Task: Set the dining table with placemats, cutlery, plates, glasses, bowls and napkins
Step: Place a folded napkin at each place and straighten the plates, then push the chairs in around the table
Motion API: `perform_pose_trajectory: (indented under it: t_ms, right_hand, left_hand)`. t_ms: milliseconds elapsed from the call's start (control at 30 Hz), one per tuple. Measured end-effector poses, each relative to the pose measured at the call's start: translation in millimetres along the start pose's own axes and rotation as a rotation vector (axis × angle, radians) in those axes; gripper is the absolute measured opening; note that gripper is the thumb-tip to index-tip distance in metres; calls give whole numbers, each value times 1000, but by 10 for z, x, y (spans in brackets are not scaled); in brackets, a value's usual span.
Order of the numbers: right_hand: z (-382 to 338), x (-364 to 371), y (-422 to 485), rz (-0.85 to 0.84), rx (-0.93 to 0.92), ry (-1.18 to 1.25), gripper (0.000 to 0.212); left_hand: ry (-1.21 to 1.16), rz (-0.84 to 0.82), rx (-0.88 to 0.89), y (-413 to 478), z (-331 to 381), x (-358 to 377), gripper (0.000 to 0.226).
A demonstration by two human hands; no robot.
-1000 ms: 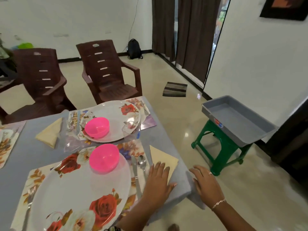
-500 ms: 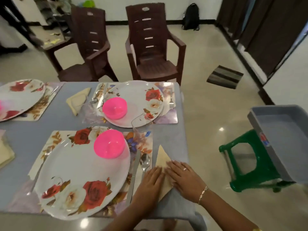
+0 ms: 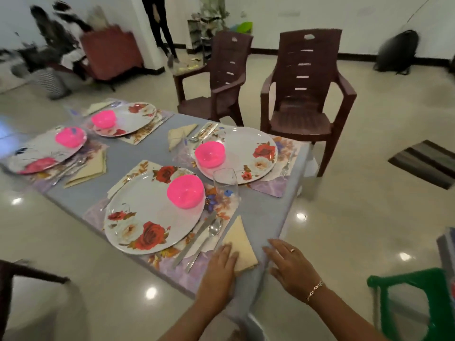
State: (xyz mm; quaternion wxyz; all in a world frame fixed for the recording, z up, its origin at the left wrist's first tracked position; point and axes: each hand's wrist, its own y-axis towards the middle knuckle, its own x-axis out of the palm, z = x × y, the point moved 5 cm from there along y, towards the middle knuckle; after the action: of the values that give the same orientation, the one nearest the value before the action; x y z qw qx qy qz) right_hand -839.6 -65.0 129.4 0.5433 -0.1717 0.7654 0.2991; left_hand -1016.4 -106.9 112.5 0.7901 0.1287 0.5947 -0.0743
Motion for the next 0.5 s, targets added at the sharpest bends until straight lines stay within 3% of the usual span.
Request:
perform_pose_trajectory:
  t_ms: [67,100,400,500]
  right_hand:
    - [173,-127,-196,13,20,-15,46]
    - [255,-192,-279,12,34,-24,46]
    - [1494,-802,-792,32,289,-136,40]
    - [1882,-898,-702,66,309,-171,52]
  left_hand:
    - [0,51,-66,93,175,-94,42]
    - [-4,54,-89,137,239,-94,40]
    - [1,85,4,1068,1236,21,53]
    - [-65,18,-47,1527,1468,46,57]
